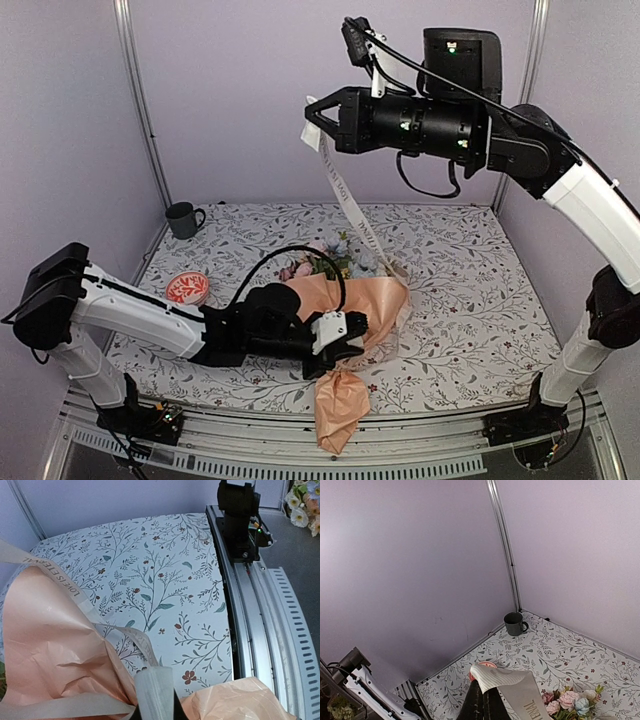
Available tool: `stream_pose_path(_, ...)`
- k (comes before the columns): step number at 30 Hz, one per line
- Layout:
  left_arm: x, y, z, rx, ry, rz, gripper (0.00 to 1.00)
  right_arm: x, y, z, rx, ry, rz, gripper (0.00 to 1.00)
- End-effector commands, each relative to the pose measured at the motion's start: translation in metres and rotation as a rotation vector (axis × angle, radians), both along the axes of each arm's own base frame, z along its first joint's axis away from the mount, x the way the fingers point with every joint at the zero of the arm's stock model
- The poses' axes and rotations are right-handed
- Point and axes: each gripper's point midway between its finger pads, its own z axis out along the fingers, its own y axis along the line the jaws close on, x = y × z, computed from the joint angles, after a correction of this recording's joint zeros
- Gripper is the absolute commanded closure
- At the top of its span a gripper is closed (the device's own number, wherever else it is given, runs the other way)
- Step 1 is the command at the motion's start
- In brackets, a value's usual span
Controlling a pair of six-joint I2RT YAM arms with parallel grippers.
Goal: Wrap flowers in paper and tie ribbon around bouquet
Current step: Cross the half-tied ribbon over the folded bouquet.
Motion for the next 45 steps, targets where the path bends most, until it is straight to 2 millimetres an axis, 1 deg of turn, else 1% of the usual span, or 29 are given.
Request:
stream_pose_path(1,-0.005,-0.006,0.0,0.009,-0.024,-0.019,1.0,-0.011,-0.062,0.054,0.201,-0.004,-0.097,1.0)
stream_pose_path(4,-0.006,-0.007,-0.002,0.016,-0.025,-0.023,1.0,-0.024,-0.068,0.063,0.264,-0.009,-0.044,1.0)
stream_pose_path(6,-0.008,-0.008,-0.002,0.015,-0.023,-0.029,1.0,-0.027,-0.06,0.065,0.277,0.001,-0.004,1.0)
stream_pose_path(8,-0.009,-0.009,-0.002,0.013,-0.022,-0.035,1.0,-0.027,-0.045,0.064,0.271,-0.001,0.031,1.0)
stream_pose_path(9,-0.01,-0.01,-0.001,0.012,-0.022,-0.038,1.0,-0.023,-0.031,0.056,0.249,0.004,0.044,1.0)
stream_pose_path(13,-0.015,-0.011,-0.001,0.014,-0.018,-0.046,1.0,-0.013,0.017,0.039,0.208,0.005,0.107,1.0)
stream_pose_path(16,-0.021,-0.014,0.0,0.012,-0.016,-0.059,1.0,-0.013,0.059,0.021,0.201,0.049,0.215,1.0)
stream_pose_path(20,-0.029,-0.017,0.0,0.011,-0.015,-0.079,1.0,-0.016,0.1,-0.006,0.2,0.122,0.311,1.0)
stream_pose_path(24,-0.032,-0.02,-0.004,0.017,-0.005,-0.086,1.0,-0.032,0.134,-0.031,0.203,0.173,0.396,1.0)
stream_pose_path(28,-0.028,-0.019,-0.005,0.01,-0.013,-0.062,1.0,-0.057,0.164,-0.057,0.173,0.222,0.479,1.0)
stream_pose_path(31,-0.023,-0.016,-0.009,0.015,-0.027,-0.033,1.0,-0.079,0.177,-0.071,0.149,0.25,0.533,1.0)
stream_pose_path(33,-0.021,-0.014,-0.01,0.021,-0.029,-0.022,1.0,-0.094,0.182,-0.076,0.131,0.256,0.564,1.0)
stream_pose_path(35,-0.02,-0.013,-0.012,0.024,-0.029,-0.021,1.0,-0.113,0.183,-0.073,0.122,0.239,0.599,1.0)
stream_pose_path(37,-0.019,-0.012,-0.012,0.024,-0.029,-0.017,1.0,-0.125,0.181,-0.065,0.12,0.204,0.608,1.0)
stream_pose_path(39,-0.016,-0.012,-0.011,0.024,-0.031,-0.011,1.0,-0.131,0.179,-0.063,0.115,0.185,0.615,1.0)
stream_pose_path(41,-0.015,-0.012,-0.01,0.022,-0.03,-0.005,1.0,-0.129,0.181,-0.072,0.097,0.199,0.606,1.0)
stream_pose_path(42,-0.015,-0.012,-0.009,0.02,-0.03,-0.004,1.0,-0.128,0.184,-0.082,0.08,0.211,0.599,0.97)
stream_pose_path(43,-0.014,-0.012,-0.009,0.019,-0.028,0.0,1.0,-0.127,0.187,-0.092,0.062,0.227,0.597,0.9)
stream_pose_path(44,-0.014,-0.011,-0.008,0.017,-0.027,0.002,1.0,-0.128,0.189,-0.103,0.042,0.24,0.602,0.81)
stream_pose_path(45,-0.013,-0.011,-0.008,0.016,-0.025,0.004,1.0,-0.129,0.191,-0.113,0.02,0.254,0.606,0.66)
